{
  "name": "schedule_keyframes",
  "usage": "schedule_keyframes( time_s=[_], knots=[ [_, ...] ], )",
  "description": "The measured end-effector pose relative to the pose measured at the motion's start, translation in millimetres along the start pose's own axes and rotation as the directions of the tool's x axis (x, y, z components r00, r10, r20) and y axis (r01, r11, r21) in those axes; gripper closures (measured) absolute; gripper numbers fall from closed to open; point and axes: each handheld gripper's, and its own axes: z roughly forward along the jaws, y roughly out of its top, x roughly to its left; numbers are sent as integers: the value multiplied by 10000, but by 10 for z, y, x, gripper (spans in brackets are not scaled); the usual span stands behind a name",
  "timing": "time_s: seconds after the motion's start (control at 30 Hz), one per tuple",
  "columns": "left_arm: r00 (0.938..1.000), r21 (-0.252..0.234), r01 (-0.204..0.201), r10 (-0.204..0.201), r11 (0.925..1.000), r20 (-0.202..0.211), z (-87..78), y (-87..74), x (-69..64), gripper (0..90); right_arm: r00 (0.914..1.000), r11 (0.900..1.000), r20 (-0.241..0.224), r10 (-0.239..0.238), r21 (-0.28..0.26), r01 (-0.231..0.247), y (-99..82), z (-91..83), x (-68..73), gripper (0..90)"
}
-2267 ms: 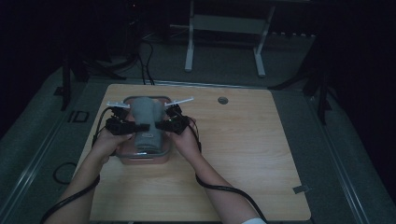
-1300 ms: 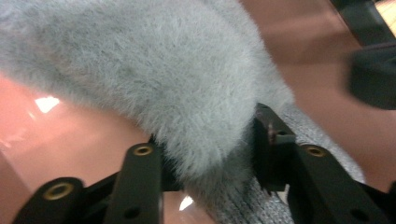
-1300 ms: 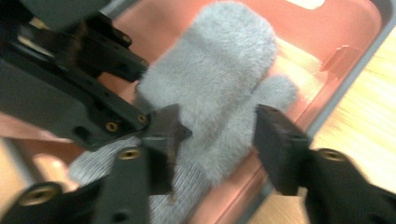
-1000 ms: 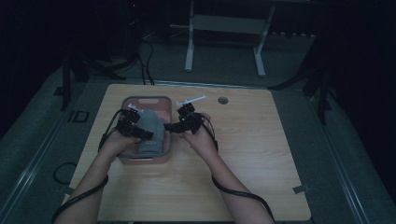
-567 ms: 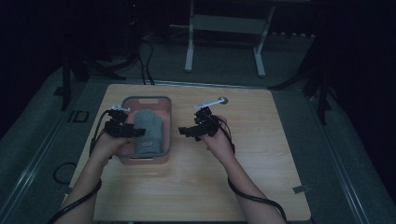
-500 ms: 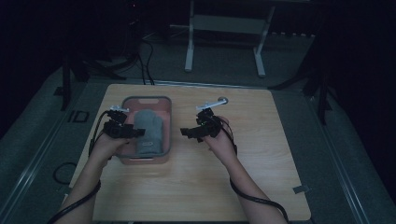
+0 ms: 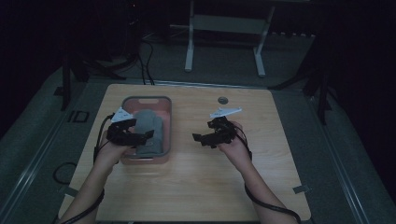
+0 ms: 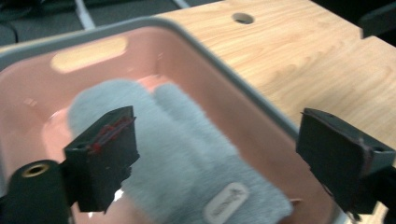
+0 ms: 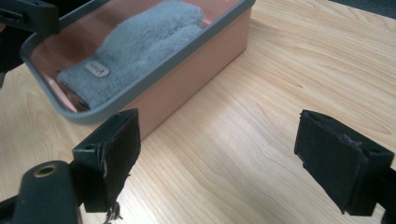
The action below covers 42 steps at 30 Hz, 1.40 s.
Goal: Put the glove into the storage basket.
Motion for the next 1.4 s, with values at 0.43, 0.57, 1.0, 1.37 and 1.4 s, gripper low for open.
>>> schedule_keyframes(
  time_s=[0.43, 0.57, 1.0, 1.37, 1.4],
  knots=[
    [9853, -640, -731, 820, 9953, 1499, 181, -17, -569, 115, 9999, 9999, -73, -108, -104, 107, -333, -310, -103, 145],
    [9761, -660, -952, 1062, 9933, 1898, 242, -23, -719, 114, 9999, 9997, -13, -169, -165, 169, -452, -389, -142, 145],
    [9525, -566, -1525, 1620, 9867, 2580, 533, -135, -1182, 116, 9994, 9997, 240, -242, -8, 242, -849, -578, -343, 144],
    [9321, -666, -1885, 1998, 9798, 3021, 774, -310, -1397, 120, 9994, 9996, 268, -225, 185, 220, -1110, -628, -409, 144],
    [9307, -644, -1948, 2052, 9787, 3028, 793, -335, -1417, 120, 9994, 9994, 253, -257, 228, 251, -1135, -627, -406, 143]
  ],
)
